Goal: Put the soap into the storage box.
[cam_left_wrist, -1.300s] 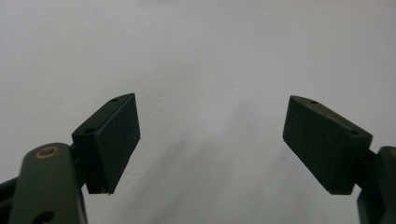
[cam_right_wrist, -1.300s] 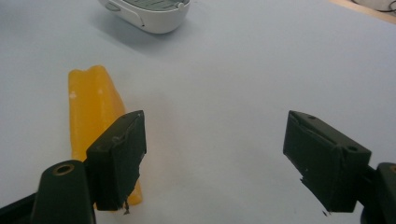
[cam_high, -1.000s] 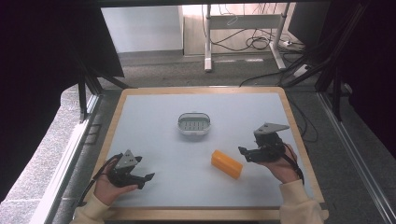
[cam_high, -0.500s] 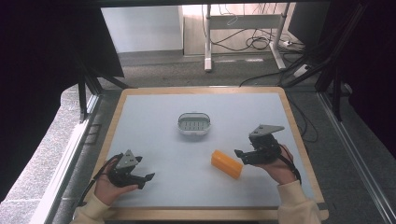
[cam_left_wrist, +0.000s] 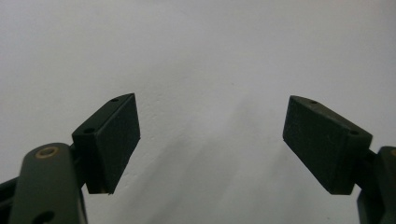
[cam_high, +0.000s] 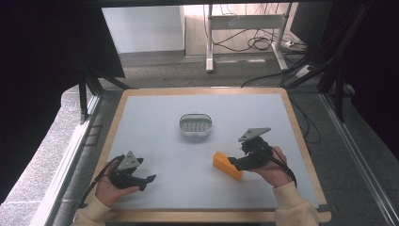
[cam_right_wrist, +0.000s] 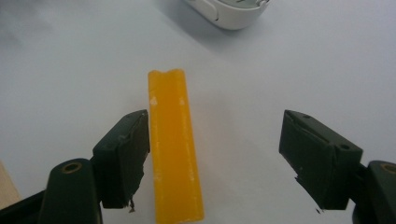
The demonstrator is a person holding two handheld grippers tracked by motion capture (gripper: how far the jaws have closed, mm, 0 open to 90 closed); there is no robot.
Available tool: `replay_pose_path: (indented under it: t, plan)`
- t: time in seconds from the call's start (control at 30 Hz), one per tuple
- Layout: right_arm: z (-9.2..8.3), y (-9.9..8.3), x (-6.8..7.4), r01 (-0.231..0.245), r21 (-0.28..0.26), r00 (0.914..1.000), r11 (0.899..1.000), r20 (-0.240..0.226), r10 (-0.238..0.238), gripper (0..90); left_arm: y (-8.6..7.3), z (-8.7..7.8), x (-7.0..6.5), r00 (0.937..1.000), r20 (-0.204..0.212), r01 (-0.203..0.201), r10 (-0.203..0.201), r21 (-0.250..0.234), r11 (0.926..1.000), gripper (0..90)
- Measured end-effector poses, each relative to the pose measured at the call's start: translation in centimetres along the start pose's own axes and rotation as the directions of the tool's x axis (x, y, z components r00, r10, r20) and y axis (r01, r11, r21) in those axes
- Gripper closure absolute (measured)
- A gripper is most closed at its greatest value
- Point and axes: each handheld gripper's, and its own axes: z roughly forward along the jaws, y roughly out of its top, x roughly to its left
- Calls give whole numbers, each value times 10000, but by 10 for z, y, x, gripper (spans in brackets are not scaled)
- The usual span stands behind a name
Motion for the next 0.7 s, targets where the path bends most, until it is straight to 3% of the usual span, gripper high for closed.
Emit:
replay_pose_path:
  t: [0.17, 0.37, 0.7]
  plan:
    - [10, 5, 4, 163, 494, 9993, 9986, -331, -147, 268, 0, 0, 1, 10000, 31, -44, 44, -1, 10000, 189]
    - [18, 15, 10, 323, 651, 9983, 9974, -508, -291, 284, 0, -1, 0, 9999, 74, -72, 72, -28, 10000, 189]
    - [31, 7, 15, 442, 1454, 9972, 9884, -657, -349, 345, 0, -2, 0, 10000, 43, -25, 26, -86, 10000, 189]
